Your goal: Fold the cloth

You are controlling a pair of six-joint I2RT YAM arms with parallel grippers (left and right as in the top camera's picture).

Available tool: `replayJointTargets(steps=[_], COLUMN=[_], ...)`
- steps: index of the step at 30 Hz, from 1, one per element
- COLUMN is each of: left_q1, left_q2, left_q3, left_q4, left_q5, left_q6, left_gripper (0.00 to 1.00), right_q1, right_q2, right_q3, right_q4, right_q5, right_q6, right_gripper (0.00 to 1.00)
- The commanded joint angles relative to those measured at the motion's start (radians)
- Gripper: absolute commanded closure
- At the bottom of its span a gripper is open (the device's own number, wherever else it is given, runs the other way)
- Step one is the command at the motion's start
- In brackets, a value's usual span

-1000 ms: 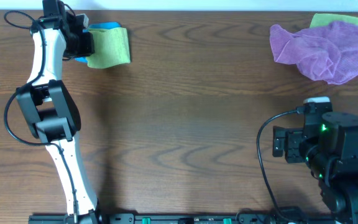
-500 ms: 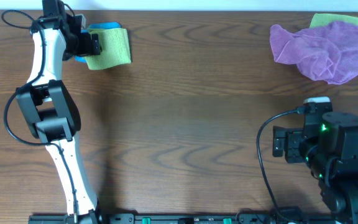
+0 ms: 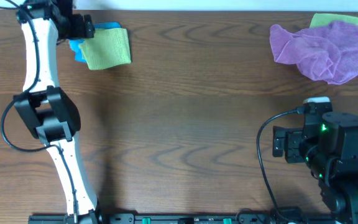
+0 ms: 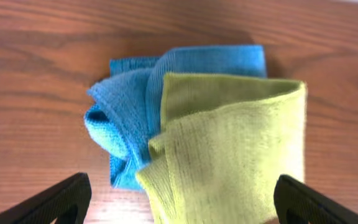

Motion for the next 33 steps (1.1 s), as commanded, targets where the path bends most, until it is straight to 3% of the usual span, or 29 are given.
replayJointTargets(steps=[1,11,27,33], left_q1=[0.006,0.013,-0.16,-0.219], left_q2=[-0.062,-0.286,-0.723,-0.875], left_q3=[0.07,0.073,0.073,0.059], left_q4=[-0.091,-0.335,-0.594,-0.657], left_q5=[-0.002,0.138,0.144,0.072], left_q6=[-0.011,0.005,0.01,-0.056], left_gripper=[0.05,0.05,0.05,0.05], right_q1=[-0.006,-0.006,-0.006,-0.006], right_q2=[-0.002,-0.002,-0.002,-0.002], right_q3=[-0.003,-0.003,-0.003,-0.003], right_q4=[-0.001,-0.001,-0.001,-0.001], right_q5=[0.006,0.006,0.006,0.006], right_q6=[-0.011,-0.011,-0.011,-0.011], right_gripper=[0.01,0.01,0.01,0.01])
